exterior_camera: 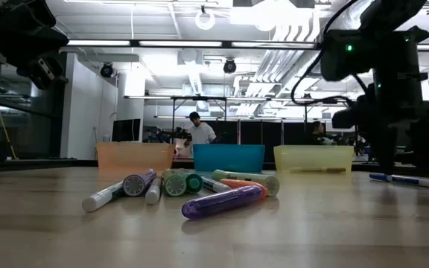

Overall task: Pick & Place Markers
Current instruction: Put the blue marker into the yellow bin

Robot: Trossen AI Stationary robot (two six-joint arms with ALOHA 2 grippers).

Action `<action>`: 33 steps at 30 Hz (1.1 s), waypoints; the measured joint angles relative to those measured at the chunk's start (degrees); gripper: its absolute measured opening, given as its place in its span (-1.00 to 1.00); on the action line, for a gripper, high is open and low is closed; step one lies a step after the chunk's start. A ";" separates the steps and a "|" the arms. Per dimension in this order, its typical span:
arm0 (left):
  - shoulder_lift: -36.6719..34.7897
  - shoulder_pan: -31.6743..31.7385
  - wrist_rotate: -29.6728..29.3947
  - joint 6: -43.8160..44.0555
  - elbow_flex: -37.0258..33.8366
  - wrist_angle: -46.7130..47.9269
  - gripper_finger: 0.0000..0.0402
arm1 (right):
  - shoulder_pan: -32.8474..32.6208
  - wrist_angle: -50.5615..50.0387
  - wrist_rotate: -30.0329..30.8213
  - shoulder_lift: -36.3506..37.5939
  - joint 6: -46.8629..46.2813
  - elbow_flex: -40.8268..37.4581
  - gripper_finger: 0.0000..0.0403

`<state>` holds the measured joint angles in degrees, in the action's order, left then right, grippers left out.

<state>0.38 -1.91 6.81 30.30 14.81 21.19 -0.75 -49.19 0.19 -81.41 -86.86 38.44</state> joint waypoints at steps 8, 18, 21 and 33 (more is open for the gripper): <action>0.00 0.00 0.01 0.00 0.00 0.02 -1.00 | 0.00 4.71 -1.07 -3.63 1.39 0.13 0.22; 0.00 0.00 0.02 0.00 0.00 0.00 -1.00 | 0.00 5.14 -0.73 -3.71 1.44 0.11 0.20; 0.00 0.02 0.01 0.00 0.00 0.01 -1.00 | 0.00 5.47 -0.98 -3.73 1.94 0.09 0.15; 0.00 0.00 0.02 0.00 0.00 0.00 -1.00 | -0.04 6.44 -1.03 -3.78 1.38 0.09 -0.18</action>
<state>0.38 -1.91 6.83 30.30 14.81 21.19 -0.80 -42.74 -0.84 -85.19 -85.48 38.52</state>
